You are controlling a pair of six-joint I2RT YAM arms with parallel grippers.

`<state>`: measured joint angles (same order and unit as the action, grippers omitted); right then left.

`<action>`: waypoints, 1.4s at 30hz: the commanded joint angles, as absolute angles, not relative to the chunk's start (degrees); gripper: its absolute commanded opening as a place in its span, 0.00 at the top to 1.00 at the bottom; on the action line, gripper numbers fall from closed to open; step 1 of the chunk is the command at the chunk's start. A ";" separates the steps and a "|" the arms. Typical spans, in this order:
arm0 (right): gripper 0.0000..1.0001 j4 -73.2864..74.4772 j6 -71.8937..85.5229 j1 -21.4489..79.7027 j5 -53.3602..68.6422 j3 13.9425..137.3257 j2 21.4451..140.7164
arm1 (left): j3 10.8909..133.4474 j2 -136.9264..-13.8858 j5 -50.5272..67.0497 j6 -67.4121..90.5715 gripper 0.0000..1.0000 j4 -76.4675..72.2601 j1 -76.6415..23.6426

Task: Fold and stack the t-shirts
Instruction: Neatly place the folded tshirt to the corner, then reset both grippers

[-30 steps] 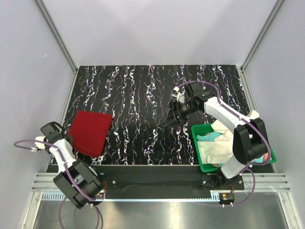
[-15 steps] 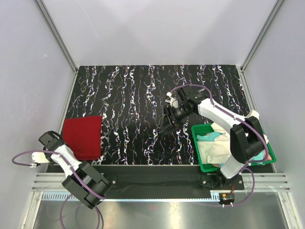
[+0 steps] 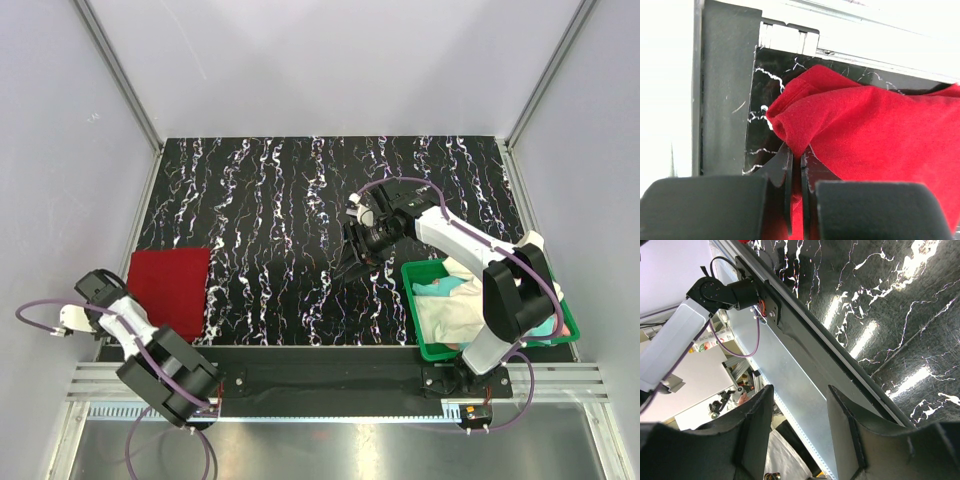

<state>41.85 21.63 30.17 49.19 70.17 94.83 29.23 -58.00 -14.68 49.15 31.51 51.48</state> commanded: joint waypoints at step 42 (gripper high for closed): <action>0.01 19.44 41.64 30.50 34.66 44.42 70.24 | 44.14 -59.09 -4.33 60.90 0.01 17.18 -36.03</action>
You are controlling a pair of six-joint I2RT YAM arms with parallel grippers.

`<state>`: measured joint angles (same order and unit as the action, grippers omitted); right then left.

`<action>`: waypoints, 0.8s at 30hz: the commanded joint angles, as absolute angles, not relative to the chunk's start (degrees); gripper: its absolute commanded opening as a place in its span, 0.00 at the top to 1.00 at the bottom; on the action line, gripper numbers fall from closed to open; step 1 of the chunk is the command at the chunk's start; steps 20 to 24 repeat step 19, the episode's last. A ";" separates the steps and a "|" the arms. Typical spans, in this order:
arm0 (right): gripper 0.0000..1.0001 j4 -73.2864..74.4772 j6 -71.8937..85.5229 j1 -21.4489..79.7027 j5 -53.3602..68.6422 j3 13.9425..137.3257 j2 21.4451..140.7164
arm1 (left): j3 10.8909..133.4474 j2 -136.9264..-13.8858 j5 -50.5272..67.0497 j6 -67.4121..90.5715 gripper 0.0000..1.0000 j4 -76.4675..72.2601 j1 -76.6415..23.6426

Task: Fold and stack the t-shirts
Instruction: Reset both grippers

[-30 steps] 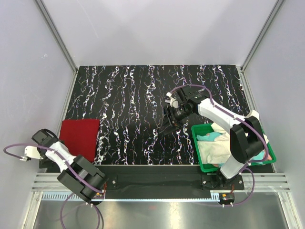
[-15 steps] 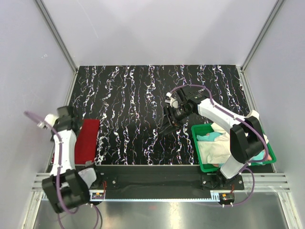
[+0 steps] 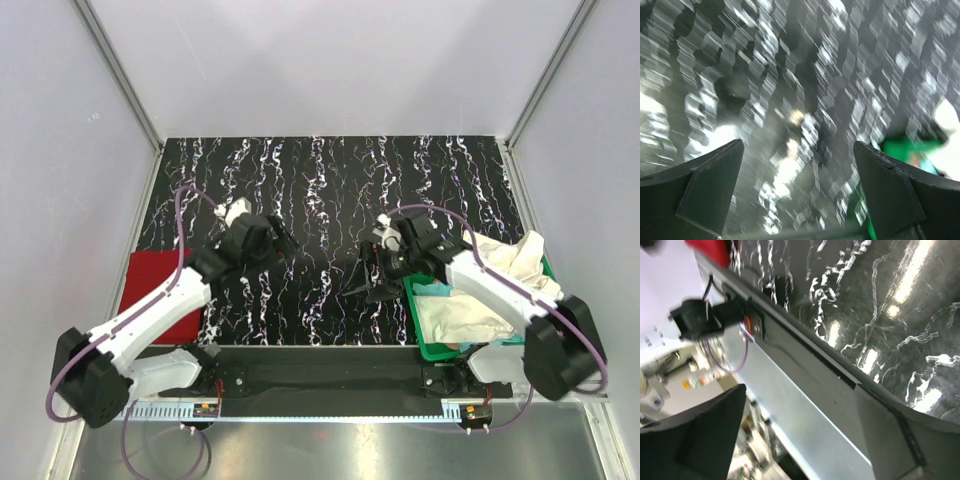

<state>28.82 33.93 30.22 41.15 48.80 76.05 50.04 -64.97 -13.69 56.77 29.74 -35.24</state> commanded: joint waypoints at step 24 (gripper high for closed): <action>0.00 8.39 71.02 30.76 18.52 8.26 5.86 | -8.00 7.47 8.08 79.94 0.01 -25.95 -36.04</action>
